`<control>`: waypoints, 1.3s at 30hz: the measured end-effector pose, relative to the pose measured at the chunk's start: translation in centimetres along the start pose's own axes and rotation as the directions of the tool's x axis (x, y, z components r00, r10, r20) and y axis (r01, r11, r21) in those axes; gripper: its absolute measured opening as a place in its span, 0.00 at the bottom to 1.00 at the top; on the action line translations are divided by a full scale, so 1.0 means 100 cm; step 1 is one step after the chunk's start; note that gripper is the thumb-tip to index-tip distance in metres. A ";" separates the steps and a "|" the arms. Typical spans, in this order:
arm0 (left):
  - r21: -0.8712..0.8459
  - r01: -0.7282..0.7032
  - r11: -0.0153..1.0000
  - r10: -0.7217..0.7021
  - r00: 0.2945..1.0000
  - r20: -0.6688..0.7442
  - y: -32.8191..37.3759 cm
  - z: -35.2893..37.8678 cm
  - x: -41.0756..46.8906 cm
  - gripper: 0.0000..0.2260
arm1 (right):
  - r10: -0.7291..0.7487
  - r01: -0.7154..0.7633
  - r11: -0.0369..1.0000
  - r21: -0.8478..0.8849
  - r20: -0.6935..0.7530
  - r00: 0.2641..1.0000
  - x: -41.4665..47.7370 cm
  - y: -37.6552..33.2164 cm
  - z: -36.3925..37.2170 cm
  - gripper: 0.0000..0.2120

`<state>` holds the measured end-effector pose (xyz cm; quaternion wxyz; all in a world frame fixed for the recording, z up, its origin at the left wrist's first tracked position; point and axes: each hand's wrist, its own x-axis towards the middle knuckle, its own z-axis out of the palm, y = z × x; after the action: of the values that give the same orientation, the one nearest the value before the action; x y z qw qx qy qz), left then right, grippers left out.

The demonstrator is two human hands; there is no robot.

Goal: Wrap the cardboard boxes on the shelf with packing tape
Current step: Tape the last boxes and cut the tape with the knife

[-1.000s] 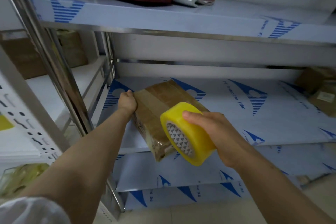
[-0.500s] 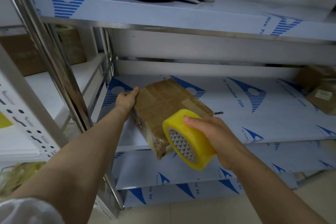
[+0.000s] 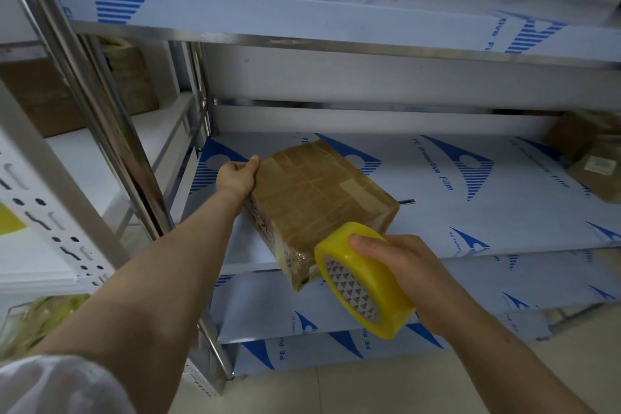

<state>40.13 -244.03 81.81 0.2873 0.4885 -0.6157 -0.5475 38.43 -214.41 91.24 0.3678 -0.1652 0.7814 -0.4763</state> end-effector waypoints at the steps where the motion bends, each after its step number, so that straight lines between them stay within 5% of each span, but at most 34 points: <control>1: -0.003 0.002 1.000 -0.002 1.000 -0.002 0.000 0.000 -0.001 0.14 | 0.009 -0.009 1.000 0.007 -0.001 1.000 0.000 0.002 0.000 0.18; 7: 0.008 0.010 1.000 -0.010 1.000 -0.010 0.002 -0.001 -0.003 0.14 | 0.023 -0.022 1.000 0.016 -0.036 0.999 -0.003 0.004 0.002 0.09; 24: 0.151 -0.037 0.988 0.035 0.999 0.014 0.006 -0.001 -0.005 0.16 | 0.079 -0.080 0.997 -0.017 -0.028 0.996 0.013 0.033 0.003 0.18; 26: 0.464 -0.103 0.880 0.130 0.991 -0.027 0.011 0.001 -0.003 0.17 | 0.079 -0.079 0.997 -0.017 -0.005 0.997 0.015 0.035 0.004 0.17; 28: 0.790 -0.178 0.587 0.278 0.960 0.010 0.023 0.011 -0.006 0.20 | 0.078 -0.078 0.997 -0.006 0.006 0.997 0.019 0.037 0.005 0.16; 30: 0.867 -0.240 0.437 0.259 0.956 0.134 0.037 0.024 -0.015 0.30 | 0.077 -0.077 0.997 0.003 0.008 0.997 0.023 0.039 0.008 0.15; 33: 0.897 -0.278 0.343 0.165 0.958 0.233 0.031 0.040 -0.022 0.43 | 0.074 -0.074 0.997 0.018 0.004 0.997 0.030 0.041 0.013 0.16; 39: 0.930 -0.235 0.282 0.111 0.971 0.211 0.039 0.041 -0.041 0.38 | 0.059 -0.059 0.996 0.071 0.002 0.998 0.036 0.043 0.017 0.14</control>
<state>36.86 -238.98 85.33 -0.0316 0.4643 -0.8824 -0.0690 37.59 -215.58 85.58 0.3874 -0.1289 0.7686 -0.4925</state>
